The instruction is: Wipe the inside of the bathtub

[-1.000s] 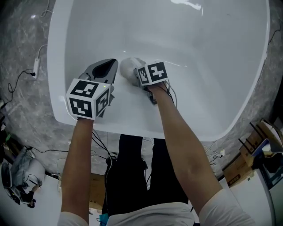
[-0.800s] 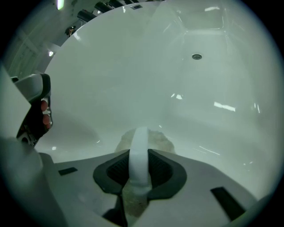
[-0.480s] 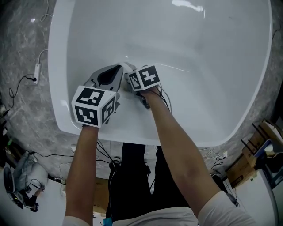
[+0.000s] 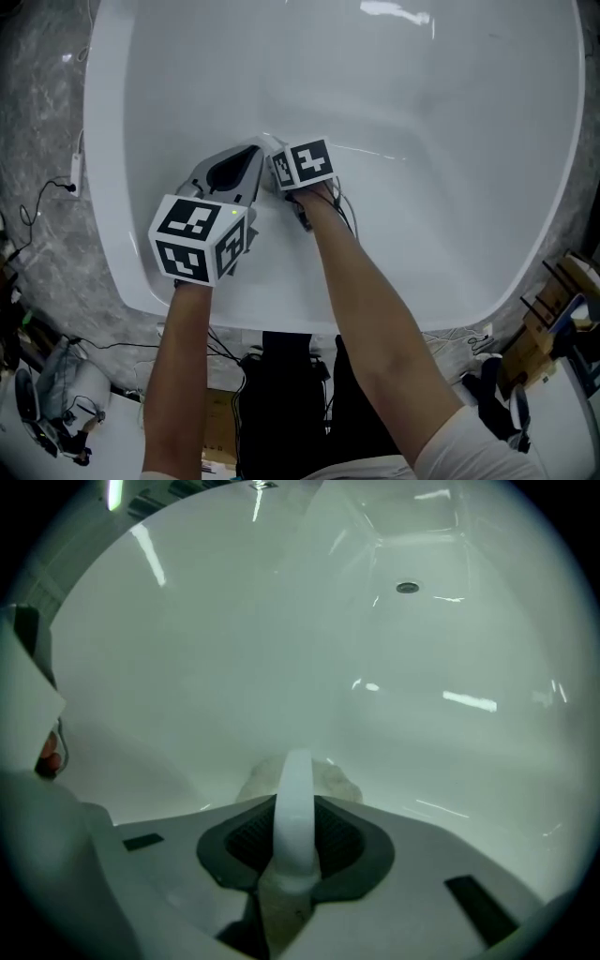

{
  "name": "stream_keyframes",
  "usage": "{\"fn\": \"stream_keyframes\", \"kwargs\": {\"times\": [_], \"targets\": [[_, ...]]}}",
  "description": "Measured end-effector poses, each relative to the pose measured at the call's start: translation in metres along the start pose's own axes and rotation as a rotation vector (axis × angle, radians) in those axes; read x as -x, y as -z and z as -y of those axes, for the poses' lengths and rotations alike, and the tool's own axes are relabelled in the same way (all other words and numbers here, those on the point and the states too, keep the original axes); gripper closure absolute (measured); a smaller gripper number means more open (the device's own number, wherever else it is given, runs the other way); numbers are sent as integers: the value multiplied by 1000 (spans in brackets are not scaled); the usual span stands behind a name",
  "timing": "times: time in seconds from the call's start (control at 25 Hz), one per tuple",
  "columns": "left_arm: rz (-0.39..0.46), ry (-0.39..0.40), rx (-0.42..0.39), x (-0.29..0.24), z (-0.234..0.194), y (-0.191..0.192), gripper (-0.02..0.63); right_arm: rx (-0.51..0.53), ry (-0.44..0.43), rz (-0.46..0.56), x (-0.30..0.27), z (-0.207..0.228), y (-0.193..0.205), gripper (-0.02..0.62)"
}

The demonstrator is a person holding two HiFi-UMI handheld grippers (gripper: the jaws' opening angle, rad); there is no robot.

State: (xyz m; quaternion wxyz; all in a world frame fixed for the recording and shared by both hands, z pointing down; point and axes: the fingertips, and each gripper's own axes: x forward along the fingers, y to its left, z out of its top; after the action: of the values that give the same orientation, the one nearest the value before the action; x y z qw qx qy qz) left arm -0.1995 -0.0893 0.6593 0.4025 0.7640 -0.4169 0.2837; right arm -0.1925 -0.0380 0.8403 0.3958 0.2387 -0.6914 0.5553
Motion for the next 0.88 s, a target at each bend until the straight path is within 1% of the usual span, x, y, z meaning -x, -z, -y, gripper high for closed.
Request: {"fn": "stream_keyframes", "kwargs": {"times": [0.16,0.36,0.64,0.88], "targets": [[17,7,-3,-6,-1,-5,600,0,44,1,-13,19,-4,499],[13,6,-1,-9,-7,-3,600,-9,77,5,-22,43,-6,499],[7,-11,-27,-18,-14,1,600,-54,118,-13,-9,83,8,498],[-15,15,-32,-32,5,7,600,-62,149,-29,13,109,26,499]]}}
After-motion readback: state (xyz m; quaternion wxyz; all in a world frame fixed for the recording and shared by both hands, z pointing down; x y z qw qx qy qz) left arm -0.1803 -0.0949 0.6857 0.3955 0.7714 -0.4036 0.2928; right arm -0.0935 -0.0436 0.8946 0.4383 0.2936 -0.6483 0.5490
